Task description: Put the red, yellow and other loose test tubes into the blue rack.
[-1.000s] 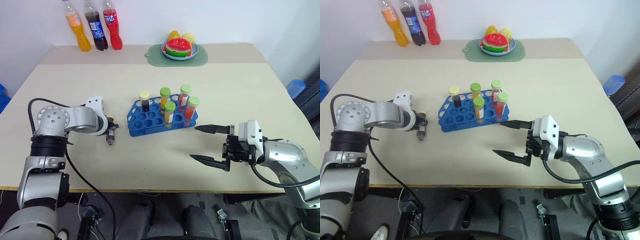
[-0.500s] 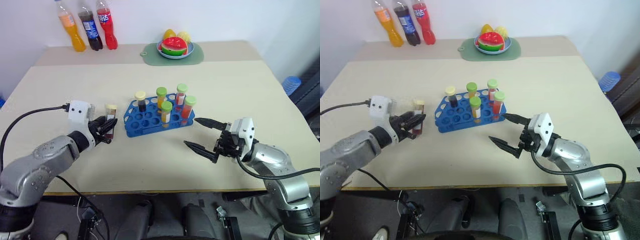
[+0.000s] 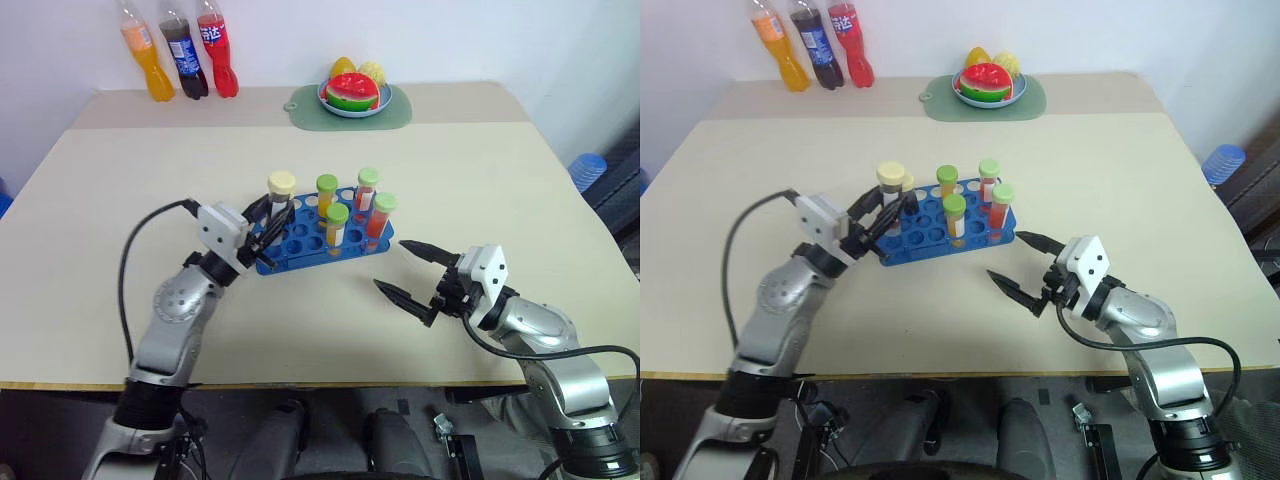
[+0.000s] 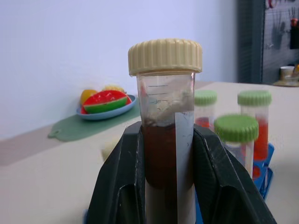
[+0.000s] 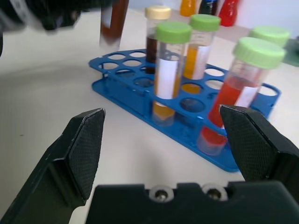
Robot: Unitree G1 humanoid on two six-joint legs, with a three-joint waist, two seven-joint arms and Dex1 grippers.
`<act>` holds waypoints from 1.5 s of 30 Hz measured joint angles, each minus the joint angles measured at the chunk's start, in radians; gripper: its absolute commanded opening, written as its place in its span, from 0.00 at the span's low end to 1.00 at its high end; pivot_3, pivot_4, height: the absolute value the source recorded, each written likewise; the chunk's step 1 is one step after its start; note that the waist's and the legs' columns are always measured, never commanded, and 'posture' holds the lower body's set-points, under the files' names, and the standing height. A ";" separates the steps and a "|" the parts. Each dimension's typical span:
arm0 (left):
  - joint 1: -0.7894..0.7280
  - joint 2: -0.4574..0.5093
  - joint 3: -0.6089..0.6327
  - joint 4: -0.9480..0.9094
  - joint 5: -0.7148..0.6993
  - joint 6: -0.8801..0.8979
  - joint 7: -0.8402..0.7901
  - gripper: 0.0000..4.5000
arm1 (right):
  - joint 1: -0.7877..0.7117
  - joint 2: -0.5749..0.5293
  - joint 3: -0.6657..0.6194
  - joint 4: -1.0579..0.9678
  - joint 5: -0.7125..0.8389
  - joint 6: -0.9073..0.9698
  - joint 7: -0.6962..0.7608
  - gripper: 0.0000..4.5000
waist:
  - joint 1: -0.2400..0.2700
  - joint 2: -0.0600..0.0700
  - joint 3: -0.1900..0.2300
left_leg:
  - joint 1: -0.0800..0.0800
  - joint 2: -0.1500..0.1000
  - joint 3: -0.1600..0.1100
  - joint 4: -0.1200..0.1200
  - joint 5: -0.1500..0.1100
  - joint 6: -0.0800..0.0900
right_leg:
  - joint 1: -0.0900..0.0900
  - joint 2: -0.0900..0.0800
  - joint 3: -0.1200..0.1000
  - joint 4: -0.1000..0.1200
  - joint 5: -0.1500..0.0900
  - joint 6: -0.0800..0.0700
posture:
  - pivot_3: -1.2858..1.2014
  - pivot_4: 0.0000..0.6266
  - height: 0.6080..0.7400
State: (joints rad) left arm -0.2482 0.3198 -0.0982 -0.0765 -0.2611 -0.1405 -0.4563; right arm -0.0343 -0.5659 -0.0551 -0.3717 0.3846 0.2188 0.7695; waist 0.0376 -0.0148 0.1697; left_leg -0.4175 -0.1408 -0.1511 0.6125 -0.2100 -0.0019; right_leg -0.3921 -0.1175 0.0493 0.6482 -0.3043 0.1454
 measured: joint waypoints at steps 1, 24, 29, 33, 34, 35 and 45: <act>0.003 -0.017 -0.008 0.031 0.018 -0.025 -0.004 0.22 | 0.002 -0.003 -0.002 0.000 0.000 0.001 0.000 0.96 | 0.001 0.000 0.000 | 0.000 0.000 0.000 0.000 0.000 0.000 | 0.000 0.000 0.000 0.000 0.000 0.000 | 0.52 0.24 1.00; -0.080 -0.146 -0.006 0.372 0.075 -0.279 -0.108 0.22 | 0.022 -0.024 -0.041 -0.041 0.015 0.039 -0.016 0.96 | 0.003 0.001 -0.001 | 0.004 -0.001 -0.001 0.002 0.000 0.001 | 0.002 0.001 -0.001 0.001 0.000 0.001 | 0.52 0.24 1.00; -0.071 -0.148 0.003 0.355 0.004 -0.224 -0.178 0.50 | 0.039 -0.024 -0.041 -0.048 0.023 0.047 -0.020 0.96 | 0.002 0.001 -0.001 | 0.004 -0.001 -0.001 0.002 0.000 0.001 | 0.002 0.001 -0.002 0.001 0.000 0.001 | 0.52 0.24 1.00; -0.047 -0.159 0.000 0.312 -0.008 -0.177 -0.174 0.71 | 0.055 -0.024 -0.044 -0.064 0.024 0.054 -0.034 0.96 | 0.001 0.000 -0.001 | 0.004 -0.001 -0.002 0.002 0.000 0.000 | 0.002 0.001 -0.001 0.001 0.000 0.001 | 0.52 0.24 1.00; -0.041 -0.155 0.008 0.284 -0.006 -0.160 -0.154 0.71 | 0.062 -0.024 -0.045 -0.067 0.024 0.054 -0.038 0.96 | 0.000 0.000 -0.001 | 0.004 -0.001 -0.002 0.002 0.000 0.000 | 0.002 0.001 -0.001 0.001 0.000 0.001 | 0.52 0.24 1.00; -0.039 -0.148 0.011 0.260 -0.004 -0.145 -0.147 0.71 | 0.067 -0.024 -0.045 -0.067 0.024 0.054 -0.039 0.96 | -0.001 0.000 -0.001 | 0.004 -0.001 -0.002 0.002 0.000 0.000 | 0.002 0.001 -0.001 0.001 0.000 0.001 | 0.52 0.24 1.00; 0.298 0.154 0.193 -0.188 -0.173 0.117 -0.217 0.71 | 0.183 0.033 -0.101 -0.044 -0.003 0.008 -0.128 0.96 | -0.024 0.002 -0.001 | 0.005 0.000 -0.002 -0.001 0.000 0.000 | 0.001 0.001 -0.001 0.001 0.000 0.001 | 0.52 0.24 1.00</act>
State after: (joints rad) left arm 0.0494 0.4737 0.0949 -0.2648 -0.4343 -0.0235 -0.6737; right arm 0.1487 -0.5333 -0.1560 -0.4162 0.3812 0.2271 0.6419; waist 0.0140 -0.0132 0.1689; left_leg -0.4130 -0.1407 -0.1529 0.6118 -0.2102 -0.0017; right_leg -0.3912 -0.1167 0.0488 0.6492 -0.3042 0.1460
